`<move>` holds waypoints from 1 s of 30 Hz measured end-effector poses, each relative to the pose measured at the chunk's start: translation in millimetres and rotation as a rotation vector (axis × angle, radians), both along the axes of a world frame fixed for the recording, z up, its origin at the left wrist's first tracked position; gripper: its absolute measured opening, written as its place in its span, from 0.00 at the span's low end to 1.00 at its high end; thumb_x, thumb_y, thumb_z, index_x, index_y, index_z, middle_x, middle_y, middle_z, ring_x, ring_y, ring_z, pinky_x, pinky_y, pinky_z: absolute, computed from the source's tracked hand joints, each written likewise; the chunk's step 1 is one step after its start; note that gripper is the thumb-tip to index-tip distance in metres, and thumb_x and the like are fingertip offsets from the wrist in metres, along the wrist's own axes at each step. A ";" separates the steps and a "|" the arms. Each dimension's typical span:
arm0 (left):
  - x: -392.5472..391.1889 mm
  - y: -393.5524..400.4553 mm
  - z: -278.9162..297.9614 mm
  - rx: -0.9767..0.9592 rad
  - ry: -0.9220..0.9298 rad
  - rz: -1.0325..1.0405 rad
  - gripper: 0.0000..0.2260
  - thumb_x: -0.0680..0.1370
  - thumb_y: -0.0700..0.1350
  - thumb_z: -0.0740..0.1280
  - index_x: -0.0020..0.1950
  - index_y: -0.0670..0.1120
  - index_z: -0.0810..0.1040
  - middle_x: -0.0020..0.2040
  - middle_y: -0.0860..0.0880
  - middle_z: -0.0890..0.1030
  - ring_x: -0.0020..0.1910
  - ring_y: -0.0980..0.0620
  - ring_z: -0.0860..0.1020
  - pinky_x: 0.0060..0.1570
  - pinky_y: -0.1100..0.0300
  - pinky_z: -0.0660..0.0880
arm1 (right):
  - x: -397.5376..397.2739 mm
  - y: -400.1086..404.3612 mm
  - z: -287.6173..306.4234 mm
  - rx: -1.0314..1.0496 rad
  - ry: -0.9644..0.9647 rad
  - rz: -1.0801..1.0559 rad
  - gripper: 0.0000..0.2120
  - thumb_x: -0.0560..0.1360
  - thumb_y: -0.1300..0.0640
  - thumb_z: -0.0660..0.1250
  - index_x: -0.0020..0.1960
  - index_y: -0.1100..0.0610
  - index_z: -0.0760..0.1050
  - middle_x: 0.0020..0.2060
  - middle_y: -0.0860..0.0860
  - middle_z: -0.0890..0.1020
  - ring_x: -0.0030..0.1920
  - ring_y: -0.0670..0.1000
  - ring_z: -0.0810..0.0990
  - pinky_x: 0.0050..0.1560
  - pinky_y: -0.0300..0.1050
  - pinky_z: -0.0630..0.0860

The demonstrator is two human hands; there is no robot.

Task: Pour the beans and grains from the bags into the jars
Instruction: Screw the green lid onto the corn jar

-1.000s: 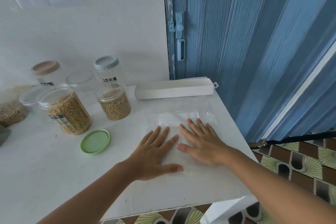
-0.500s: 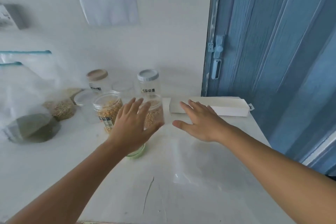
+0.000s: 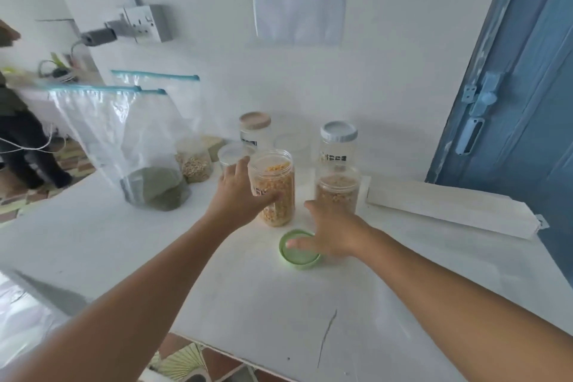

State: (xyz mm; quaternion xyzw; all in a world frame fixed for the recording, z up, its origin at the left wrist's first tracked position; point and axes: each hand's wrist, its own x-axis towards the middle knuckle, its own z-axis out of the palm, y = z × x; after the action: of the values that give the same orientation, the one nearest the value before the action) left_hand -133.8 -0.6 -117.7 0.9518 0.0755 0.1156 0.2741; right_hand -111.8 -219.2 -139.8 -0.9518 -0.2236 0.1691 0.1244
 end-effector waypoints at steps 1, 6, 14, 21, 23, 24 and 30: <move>4.1 1.0 -1.8 -0.079 0.020 0.002 0.49 0.72 0.64 0.77 0.83 0.47 0.57 0.78 0.41 0.65 0.77 0.41 0.64 0.75 0.44 0.64 | -0.5 2.9 -7.7 -0.018 0.040 -0.008 0.59 0.62 0.19 0.66 0.82 0.50 0.52 0.80 0.54 0.62 0.76 0.58 0.67 0.69 0.58 0.72; 20.0 4.8 -15.3 -0.386 -0.009 -0.003 0.37 0.68 0.57 0.83 0.71 0.54 0.67 0.61 0.52 0.79 0.63 0.49 0.79 0.64 0.43 0.78 | -4.0 8.1 -33.1 -0.060 0.057 -0.003 0.62 0.62 0.26 0.75 0.83 0.51 0.48 0.77 0.56 0.65 0.75 0.59 0.67 0.69 0.57 0.72; 33.2 22.6 -18.9 -0.478 0.024 -0.095 0.39 0.63 0.58 0.85 0.68 0.56 0.70 0.59 0.54 0.81 0.53 0.55 0.84 0.52 0.50 0.83 | 4.3 4.2 13.4 0.169 -0.064 -0.079 0.56 0.68 0.35 0.76 0.82 0.50 0.46 0.76 0.54 0.65 0.75 0.57 0.67 0.69 0.54 0.71; 37.3 28.1 -17.1 -0.499 0.058 -0.192 0.38 0.64 0.53 0.86 0.69 0.59 0.71 0.59 0.54 0.82 0.55 0.54 0.83 0.55 0.48 0.83 | 24.0 13.3 68.0 0.373 -0.197 -0.146 0.56 0.66 0.31 0.74 0.81 0.46 0.46 0.68 0.53 0.70 0.70 0.56 0.70 0.66 0.53 0.72; 38.2 28.7 -17.3 -0.515 0.077 -0.227 0.38 0.65 0.52 0.86 0.69 0.59 0.71 0.59 0.54 0.82 0.55 0.55 0.84 0.55 0.48 0.84 | 32.5 25.0 74.1 0.445 -0.196 -0.142 0.55 0.68 0.32 0.75 0.82 0.46 0.46 0.72 0.53 0.68 0.72 0.55 0.70 0.69 0.54 0.71; 38.2 28.7 -17.7 -0.525 0.082 -0.240 0.38 0.65 0.51 0.86 0.70 0.58 0.71 0.59 0.54 0.82 0.55 0.55 0.84 0.55 0.48 0.84 | 36.7 31.8 75.1 0.460 -0.191 -0.139 0.55 0.68 0.32 0.75 0.82 0.47 0.46 0.73 0.53 0.67 0.72 0.55 0.70 0.69 0.54 0.71; 39.7 28.6 -23.1 -0.590 0.085 -0.265 0.36 0.65 0.50 0.86 0.69 0.56 0.74 0.61 0.56 0.82 0.57 0.56 0.83 0.52 0.55 0.82 | 63.6 60.4 85.9 0.372 -0.133 -0.029 0.48 0.69 0.33 0.76 0.80 0.50 0.61 0.74 0.48 0.72 0.69 0.50 0.74 0.65 0.47 0.74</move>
State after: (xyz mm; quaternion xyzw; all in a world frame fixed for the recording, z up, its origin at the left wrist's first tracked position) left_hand -94.1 28.1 -140.8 0.8369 -0.0075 0.0121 0.5471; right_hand -48.2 -158.7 -53.9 -0.9246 -0.2449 0.0595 0.2856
